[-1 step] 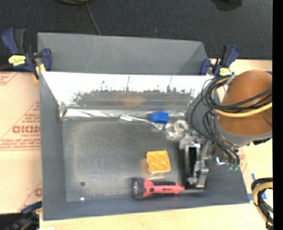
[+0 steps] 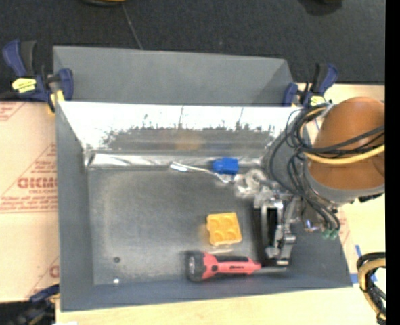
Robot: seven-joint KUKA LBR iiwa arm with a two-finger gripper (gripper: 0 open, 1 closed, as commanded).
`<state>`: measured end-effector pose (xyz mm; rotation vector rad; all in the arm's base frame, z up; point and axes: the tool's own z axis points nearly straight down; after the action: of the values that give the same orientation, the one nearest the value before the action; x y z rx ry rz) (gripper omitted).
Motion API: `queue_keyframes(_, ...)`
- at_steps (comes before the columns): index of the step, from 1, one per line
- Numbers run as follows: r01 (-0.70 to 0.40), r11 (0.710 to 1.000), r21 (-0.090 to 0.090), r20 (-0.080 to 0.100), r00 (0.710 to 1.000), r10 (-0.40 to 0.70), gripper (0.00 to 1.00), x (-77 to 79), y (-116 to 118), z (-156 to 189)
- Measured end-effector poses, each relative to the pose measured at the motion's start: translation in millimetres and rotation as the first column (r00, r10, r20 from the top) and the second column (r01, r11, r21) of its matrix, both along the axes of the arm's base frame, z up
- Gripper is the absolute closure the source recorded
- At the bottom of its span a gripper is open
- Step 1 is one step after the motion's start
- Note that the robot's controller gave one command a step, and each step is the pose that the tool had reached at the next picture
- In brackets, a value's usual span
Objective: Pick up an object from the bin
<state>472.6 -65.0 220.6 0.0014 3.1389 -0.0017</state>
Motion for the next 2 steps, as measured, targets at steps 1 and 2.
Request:
queue_keyframes(1, 0.140, 0.990, 0.002, 0.003, 0.990, -0.140, 0.00, 14.2, 1.3, -65.1)
queue_keyframes(2, 0.148, 0.989, 0.000, 0.000, 0.989, -0.148, 0.00, 17.7, 2.4, -92.7)
